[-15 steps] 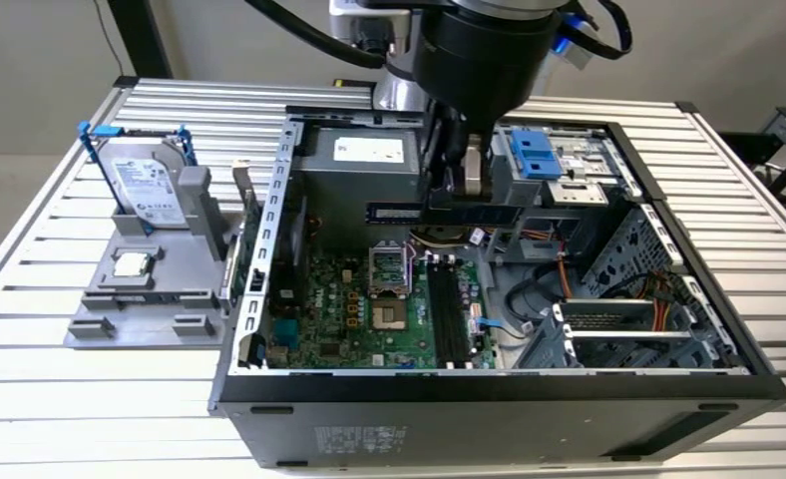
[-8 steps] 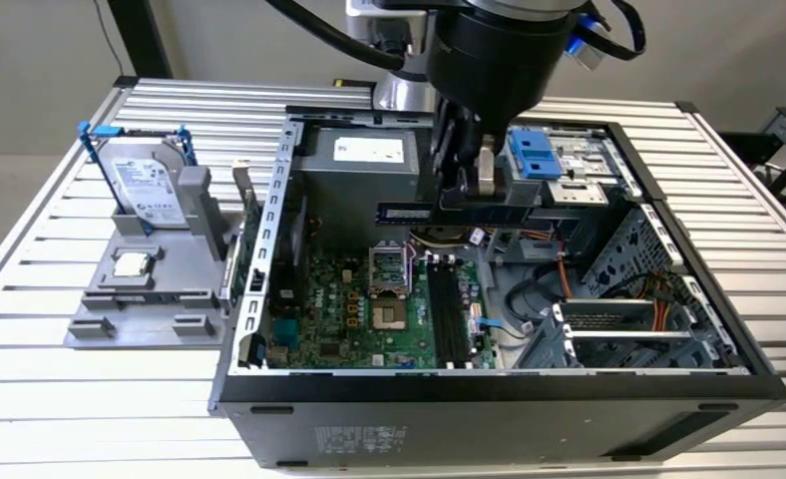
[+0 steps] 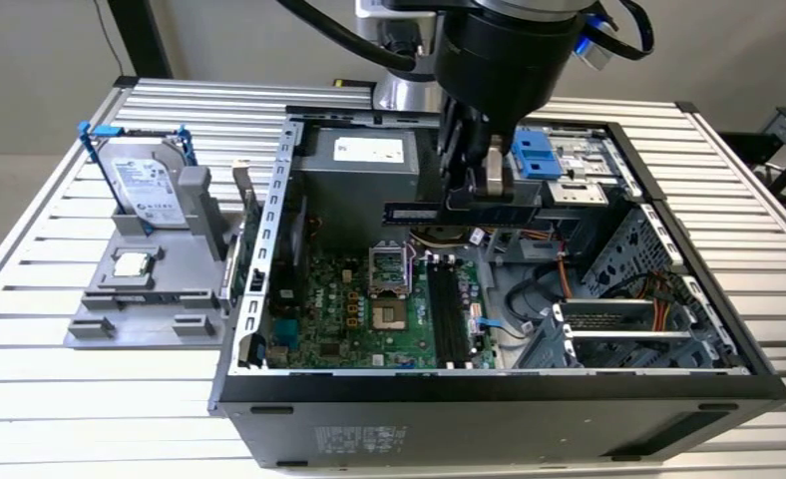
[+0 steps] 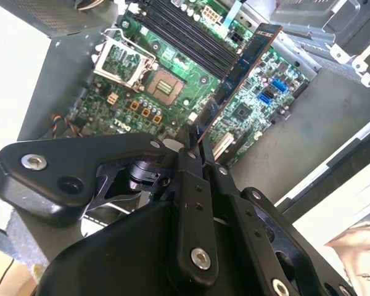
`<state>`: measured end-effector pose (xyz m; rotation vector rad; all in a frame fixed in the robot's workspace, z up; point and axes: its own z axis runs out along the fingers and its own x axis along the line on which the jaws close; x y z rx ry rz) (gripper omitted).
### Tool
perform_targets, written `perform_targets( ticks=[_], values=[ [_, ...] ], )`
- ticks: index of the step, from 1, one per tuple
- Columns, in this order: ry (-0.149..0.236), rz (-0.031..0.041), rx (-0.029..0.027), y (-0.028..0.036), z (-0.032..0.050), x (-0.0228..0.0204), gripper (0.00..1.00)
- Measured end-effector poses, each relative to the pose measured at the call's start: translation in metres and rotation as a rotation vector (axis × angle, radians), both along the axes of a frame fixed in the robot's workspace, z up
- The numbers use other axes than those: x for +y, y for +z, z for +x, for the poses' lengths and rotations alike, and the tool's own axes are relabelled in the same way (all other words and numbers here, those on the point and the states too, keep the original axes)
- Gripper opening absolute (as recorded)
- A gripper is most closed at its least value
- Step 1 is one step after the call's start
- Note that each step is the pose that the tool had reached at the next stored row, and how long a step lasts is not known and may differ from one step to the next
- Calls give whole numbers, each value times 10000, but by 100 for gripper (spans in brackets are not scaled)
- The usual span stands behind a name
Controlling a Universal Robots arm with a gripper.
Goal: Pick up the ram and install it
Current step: 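Pick up the ram and move it above insertion slot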
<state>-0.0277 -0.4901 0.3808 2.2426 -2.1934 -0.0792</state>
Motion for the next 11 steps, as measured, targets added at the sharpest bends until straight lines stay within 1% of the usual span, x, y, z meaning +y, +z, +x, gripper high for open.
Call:
perform_targets(
  ticks=[7, 8, 9, 11],
  values=[
    [0, -7, -4, -1, -1, 0, 0],
    [-1, -12, -13, -2, -1, 2, 0],
    [-3, -23, -45, -3, -1, 5, 0],
    [0, -40, -142, -8, 0, 10, 0]
  ],
)
